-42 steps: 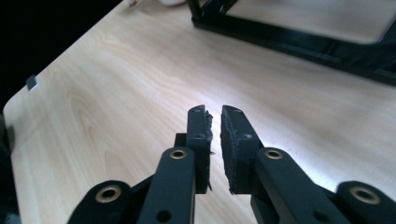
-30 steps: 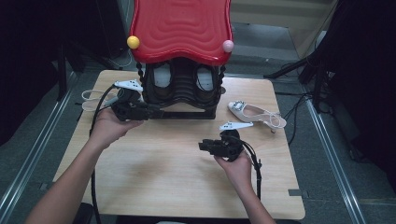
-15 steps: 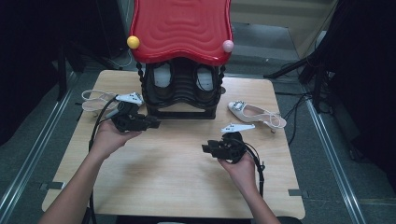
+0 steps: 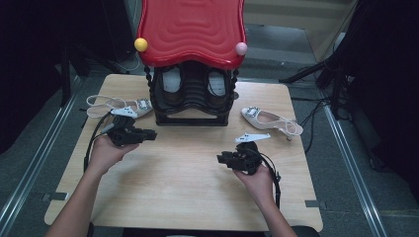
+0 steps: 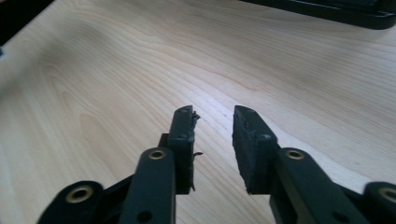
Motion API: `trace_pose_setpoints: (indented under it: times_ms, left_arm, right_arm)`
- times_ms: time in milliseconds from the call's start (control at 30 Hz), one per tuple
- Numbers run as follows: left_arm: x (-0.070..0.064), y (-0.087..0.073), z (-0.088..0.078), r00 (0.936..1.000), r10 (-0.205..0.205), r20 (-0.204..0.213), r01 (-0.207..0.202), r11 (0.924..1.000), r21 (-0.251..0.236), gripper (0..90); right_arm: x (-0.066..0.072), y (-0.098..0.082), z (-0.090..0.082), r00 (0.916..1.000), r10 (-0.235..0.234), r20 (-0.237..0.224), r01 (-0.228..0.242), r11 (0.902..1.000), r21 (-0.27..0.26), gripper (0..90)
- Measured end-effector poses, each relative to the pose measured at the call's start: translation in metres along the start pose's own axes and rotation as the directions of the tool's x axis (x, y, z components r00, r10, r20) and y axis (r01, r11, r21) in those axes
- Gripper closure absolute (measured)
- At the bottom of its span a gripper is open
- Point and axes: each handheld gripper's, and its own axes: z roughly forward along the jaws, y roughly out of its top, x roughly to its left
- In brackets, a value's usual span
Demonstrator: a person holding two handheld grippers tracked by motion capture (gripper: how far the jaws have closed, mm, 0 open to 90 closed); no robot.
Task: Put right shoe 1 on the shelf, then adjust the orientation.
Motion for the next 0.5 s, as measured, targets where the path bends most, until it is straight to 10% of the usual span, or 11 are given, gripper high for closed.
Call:
trace_pose_setpoints:
  times_ms: [500]
  left_arm:
    - [0.031,-0.018,-0.017,0.9971,-0.035,-0.068,0.033,0.9990,-0.032,90.0]
  right_arm:
    - [-0.007,-0.008,-0.004,0.9956,-0.084,0.042,0.086,0.9946,-0.058,65.9]
